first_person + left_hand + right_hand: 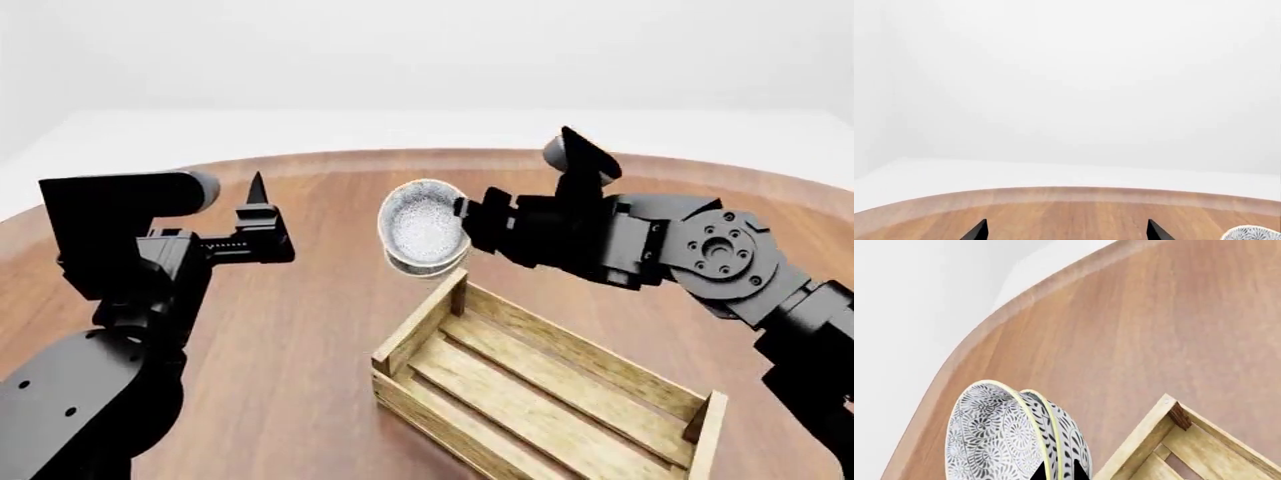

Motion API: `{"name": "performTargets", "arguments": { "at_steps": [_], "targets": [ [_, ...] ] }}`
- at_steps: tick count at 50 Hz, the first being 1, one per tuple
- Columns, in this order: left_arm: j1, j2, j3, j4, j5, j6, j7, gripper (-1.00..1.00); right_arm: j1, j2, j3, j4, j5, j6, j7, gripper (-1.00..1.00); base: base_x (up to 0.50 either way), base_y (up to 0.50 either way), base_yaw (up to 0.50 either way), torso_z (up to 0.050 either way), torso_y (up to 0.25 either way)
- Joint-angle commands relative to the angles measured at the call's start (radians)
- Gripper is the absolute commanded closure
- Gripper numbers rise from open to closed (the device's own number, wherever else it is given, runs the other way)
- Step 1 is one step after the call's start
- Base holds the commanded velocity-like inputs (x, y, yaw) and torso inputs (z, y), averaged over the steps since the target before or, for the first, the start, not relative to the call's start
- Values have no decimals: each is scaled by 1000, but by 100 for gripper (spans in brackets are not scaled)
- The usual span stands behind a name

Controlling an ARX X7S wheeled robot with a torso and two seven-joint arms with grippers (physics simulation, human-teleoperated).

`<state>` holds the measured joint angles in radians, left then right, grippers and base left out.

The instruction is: Stack the right bowl on the left bowl and place them in the tray.

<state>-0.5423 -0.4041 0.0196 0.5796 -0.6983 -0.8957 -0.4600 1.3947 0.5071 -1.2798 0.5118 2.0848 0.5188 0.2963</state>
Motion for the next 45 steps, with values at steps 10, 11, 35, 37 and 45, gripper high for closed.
{"name": "performTargets", "arguments": {
  "at_steps": [10,11,35,37,45],
  "targets": [
    [-5,-5,-1,1,-12,-1,-6,-100,-36,24,77,139,55,-80,-23,100,0,0,0,0,2],
    [-4,-5,-1,1,-11,0,-6,-100,-43,32,81,124,57,-87,-17,100,0,0,0,0,0],
    [0,-12,-2,-1,-19,7,-10,-100,-306,312,130,-346,94,-249,141,100,0,0,0,0,0],
    [0,-11,-1,-3,-19,9,-10,-100,-319,319,129,-351,93,-255,140,100,0,0,0,0,0],
    [2,-13,0,-3,-22,11,-11,-100,-338,312,118,-301,98,-246,124,100,0,0,0,2,1]
  ]
}}
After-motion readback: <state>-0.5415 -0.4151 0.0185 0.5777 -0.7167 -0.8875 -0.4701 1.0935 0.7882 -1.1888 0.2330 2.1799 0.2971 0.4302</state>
